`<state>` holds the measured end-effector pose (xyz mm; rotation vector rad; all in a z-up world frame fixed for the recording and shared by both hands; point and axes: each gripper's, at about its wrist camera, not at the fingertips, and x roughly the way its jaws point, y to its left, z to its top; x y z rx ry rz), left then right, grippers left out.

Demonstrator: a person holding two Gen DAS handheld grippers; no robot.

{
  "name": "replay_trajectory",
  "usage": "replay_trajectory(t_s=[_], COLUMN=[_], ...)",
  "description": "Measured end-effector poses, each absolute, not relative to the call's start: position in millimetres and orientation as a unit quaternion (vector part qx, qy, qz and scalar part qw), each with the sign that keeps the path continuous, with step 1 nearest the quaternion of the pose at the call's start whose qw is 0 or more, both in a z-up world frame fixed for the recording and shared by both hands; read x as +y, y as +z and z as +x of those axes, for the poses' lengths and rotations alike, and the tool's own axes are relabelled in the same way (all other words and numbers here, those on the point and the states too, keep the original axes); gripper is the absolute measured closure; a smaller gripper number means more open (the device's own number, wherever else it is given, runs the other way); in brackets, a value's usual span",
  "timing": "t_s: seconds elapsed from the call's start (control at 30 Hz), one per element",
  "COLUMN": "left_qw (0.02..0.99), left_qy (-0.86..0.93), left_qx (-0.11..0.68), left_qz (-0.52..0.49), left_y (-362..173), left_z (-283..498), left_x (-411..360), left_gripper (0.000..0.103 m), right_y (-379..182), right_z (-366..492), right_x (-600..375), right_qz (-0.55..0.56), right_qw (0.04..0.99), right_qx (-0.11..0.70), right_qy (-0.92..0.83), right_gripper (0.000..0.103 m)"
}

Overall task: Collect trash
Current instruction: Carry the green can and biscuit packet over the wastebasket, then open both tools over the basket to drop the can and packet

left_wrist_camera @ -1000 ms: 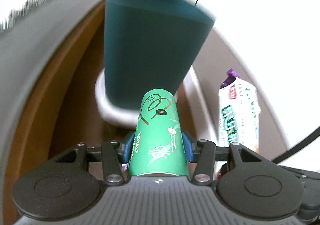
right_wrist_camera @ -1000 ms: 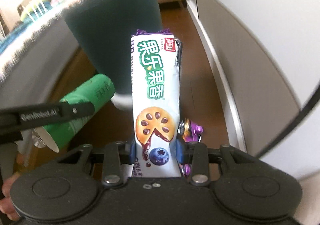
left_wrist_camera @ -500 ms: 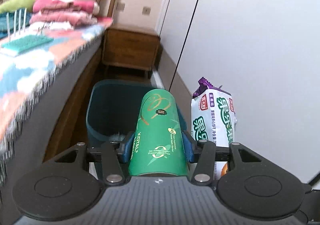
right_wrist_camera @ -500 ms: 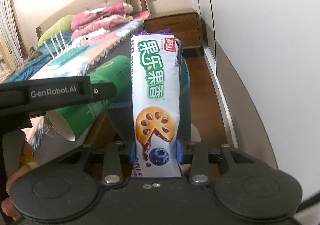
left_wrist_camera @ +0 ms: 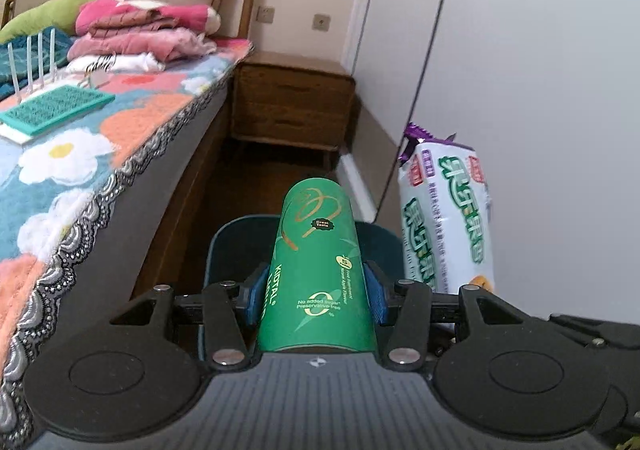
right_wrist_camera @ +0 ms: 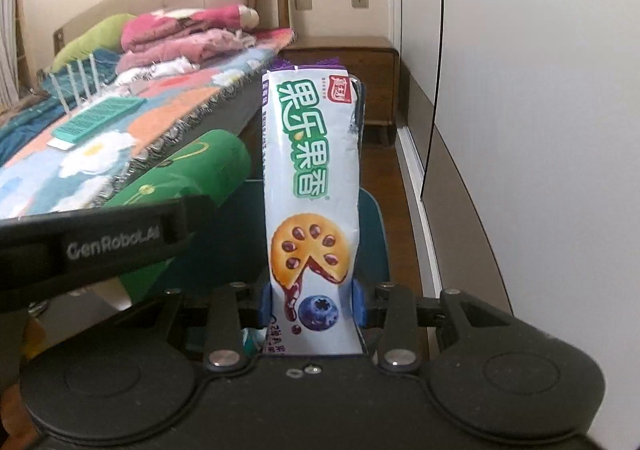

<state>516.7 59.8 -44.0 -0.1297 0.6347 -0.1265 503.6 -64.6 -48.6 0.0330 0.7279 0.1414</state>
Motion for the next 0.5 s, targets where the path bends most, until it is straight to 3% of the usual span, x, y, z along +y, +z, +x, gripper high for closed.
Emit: replay_trajectory(t_s=[0.5], left_qw=[0.915], left_qy=[-0.03], left_qx=[0.401], left_qz=[-0.045], left_y=[-109], left_z=[575], left_x=[84], left_gripper=[0.055], right_y=[-99], right_z=[540], right_x=[-33], right_qz=[-0.018], right_qw=[0.909], right_qx=[0.412], right_qy=[0.068], right_gripper=[0.063])
